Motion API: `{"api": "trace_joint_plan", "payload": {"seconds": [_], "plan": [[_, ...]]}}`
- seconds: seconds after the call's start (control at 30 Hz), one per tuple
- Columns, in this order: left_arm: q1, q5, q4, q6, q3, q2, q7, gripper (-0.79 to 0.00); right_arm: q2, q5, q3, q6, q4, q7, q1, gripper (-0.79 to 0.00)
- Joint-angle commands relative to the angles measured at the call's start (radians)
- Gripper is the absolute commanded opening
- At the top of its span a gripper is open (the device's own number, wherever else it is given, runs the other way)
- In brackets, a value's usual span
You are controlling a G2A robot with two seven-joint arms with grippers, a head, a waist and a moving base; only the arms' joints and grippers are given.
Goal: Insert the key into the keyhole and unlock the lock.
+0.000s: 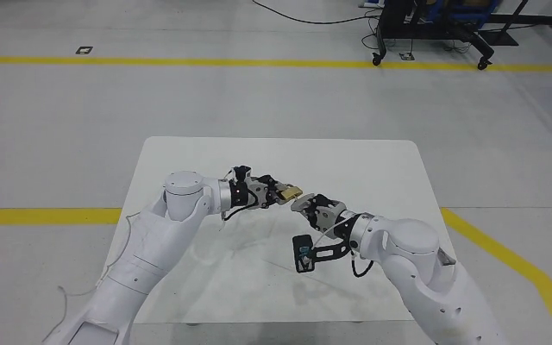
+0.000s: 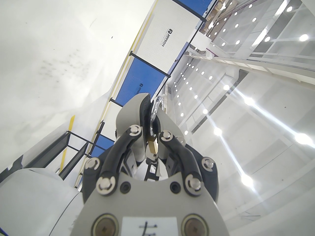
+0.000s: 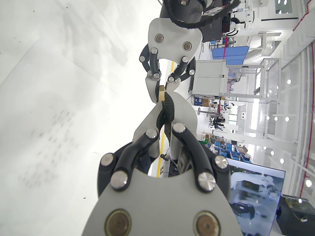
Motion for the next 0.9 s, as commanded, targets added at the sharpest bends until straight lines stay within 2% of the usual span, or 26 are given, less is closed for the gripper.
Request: {"api": "trace_joint_plan", "payload": {"seconds": [0.0, 0.23, 0.57, 0.87], "plan": [[0.0, -0.006, 0.001, 0.003, -0.002, 0.0, -0.006, -0.785, 0.003, 0.015, 0.015, 0.007, 0.003, -0.019, -0.007, -0.785], [-0.002, -0.016, 0.003, 0.01, -0.001, 0.002, -0.03, -0.785, 0.015, 0.046, 0.07, 0.021, 0.011, -0.092, -0.038, -0.785], [-0.009, -0.027, 0.006, 0.018, 0.006, 0.005, -0.093, -0.785, 0.034, 0.106, 0.129, 0.023, 0.049, -0.262, -0.052, -0.785], [-0.015, -0.018, 0.008, 0.022, 0.017, 0.008, -0.131, -0.785, 0.044, 0.1, 0.14, 0.015, 0.055, -0.267, -0.055, -0.785]]}}
